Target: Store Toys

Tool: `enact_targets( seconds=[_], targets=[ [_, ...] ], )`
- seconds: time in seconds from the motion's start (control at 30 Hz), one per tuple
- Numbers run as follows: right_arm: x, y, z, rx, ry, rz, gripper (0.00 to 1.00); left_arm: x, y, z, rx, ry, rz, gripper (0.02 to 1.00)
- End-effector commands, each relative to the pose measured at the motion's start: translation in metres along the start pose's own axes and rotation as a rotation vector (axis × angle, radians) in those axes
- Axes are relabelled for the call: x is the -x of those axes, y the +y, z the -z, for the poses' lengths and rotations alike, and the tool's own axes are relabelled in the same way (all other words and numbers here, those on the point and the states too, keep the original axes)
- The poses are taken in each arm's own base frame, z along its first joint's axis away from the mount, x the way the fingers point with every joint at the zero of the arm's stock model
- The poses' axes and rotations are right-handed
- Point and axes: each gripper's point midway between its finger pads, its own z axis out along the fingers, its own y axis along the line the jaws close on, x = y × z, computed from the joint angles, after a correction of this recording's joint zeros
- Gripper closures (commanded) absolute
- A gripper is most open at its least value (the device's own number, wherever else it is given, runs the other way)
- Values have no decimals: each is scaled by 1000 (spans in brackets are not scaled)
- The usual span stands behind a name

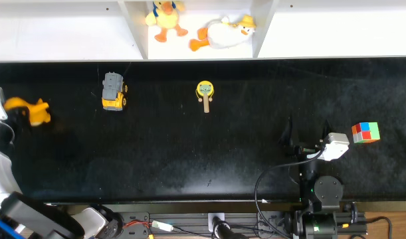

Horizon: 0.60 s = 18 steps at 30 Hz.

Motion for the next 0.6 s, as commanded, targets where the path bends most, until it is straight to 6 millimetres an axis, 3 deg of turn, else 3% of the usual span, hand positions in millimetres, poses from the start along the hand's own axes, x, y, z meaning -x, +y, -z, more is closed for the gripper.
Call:
enact_targets(
  seconds=[0.03, 0.13, 0.3, 0.43, 0.6],
  targets=[
    [-6, 1, -1, 7, 11, 2, 5, 71, -30, 25, -35, -156, -68, 660],
    [-6, 1, -1, 7, 11, 2, 5, 102, -56, 28, -41, -205, -127, 676],
    [-6, 1, -1, 7, 11, 2, 7, 138, -79, 25, 84, -241, -221, 680],
    [-6, 1, -1, 7, 11, 2, 7, 152, -105, 13, 37, -254, -252, 684],
    [-6, 1, -1, 7, 11, 2, 5, 165, -106, -10, 26, -251, -243, 700]
  ],
)
